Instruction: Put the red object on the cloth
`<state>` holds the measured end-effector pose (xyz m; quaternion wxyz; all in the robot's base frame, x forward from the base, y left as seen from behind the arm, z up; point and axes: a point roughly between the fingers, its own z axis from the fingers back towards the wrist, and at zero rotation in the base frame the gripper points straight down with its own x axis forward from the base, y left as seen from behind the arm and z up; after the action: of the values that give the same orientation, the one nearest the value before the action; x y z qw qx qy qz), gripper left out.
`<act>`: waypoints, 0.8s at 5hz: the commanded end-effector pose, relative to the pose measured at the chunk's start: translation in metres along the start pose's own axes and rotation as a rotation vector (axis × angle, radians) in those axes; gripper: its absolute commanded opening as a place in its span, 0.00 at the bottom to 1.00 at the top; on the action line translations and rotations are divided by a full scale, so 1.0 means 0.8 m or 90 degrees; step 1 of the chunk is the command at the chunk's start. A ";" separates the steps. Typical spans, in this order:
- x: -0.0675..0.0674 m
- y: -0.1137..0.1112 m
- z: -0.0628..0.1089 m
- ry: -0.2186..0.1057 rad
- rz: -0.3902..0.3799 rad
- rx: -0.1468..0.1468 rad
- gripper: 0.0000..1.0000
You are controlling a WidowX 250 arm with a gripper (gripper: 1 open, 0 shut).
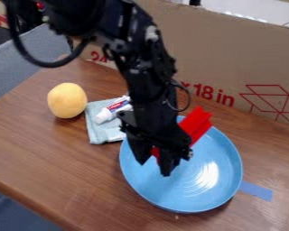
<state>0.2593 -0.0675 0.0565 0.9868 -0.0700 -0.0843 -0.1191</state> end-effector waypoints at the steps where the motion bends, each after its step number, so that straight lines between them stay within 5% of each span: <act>1: 0.018 -0.031 0.011 -0.011 -0.015 -0.005 0.00; 3: 0.026 -0.033 -0.006 0.009 -0.045 0.001 0.00; 4: 0.021 -0.035 -0.034 0.045 -0.041 0.005 0.00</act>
<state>0.2702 -0.0751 0.0281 0.9866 -0.0594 -0.0245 -0.1499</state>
